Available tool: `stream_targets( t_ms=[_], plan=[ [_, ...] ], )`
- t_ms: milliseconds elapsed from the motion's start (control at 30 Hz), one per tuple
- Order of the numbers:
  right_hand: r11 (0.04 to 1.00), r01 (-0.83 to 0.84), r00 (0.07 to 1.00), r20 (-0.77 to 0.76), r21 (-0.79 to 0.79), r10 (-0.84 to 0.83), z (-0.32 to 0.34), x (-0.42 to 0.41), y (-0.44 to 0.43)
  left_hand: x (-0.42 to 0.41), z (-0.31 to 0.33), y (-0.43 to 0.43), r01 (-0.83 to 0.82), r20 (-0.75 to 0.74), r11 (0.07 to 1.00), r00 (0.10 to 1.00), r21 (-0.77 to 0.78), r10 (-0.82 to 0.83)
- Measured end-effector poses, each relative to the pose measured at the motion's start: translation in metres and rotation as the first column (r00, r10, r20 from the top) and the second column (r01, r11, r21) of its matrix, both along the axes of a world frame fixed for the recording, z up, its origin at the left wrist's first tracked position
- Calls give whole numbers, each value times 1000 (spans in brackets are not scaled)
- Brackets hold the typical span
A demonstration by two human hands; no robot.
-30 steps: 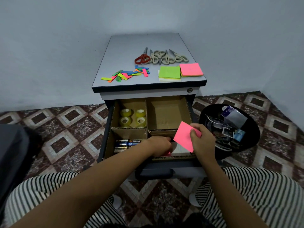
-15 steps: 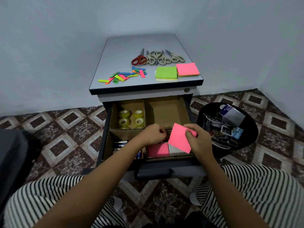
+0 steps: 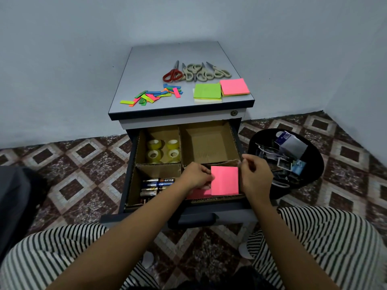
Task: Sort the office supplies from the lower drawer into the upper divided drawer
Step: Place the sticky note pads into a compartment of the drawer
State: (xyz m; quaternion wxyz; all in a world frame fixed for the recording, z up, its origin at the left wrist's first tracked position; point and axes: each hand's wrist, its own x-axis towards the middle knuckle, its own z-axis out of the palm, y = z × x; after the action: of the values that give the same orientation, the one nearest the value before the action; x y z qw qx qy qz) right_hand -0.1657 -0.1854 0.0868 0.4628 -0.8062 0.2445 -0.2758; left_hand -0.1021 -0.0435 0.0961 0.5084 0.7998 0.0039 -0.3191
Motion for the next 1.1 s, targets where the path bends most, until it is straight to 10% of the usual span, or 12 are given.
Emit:
stream_targets(
  t_ms=[267, 500, 1100],
  plan=[
    [996, 79, 988, -132, -27, -82, 4, 0, -3, 2, -18, -9, 0, -36, 989, 999, 151, 6],
    [959, -278, 828, -521, -59, 208, 7, 4, -14, 5, -26, -11, 68, 152, 915, 979, 399, -139],
    [945, -299, 847, -494, -136, 197, 2, -6, -14, 5, -42, -19, 162, 129, 820, 953, 549, -275]
  ],
)
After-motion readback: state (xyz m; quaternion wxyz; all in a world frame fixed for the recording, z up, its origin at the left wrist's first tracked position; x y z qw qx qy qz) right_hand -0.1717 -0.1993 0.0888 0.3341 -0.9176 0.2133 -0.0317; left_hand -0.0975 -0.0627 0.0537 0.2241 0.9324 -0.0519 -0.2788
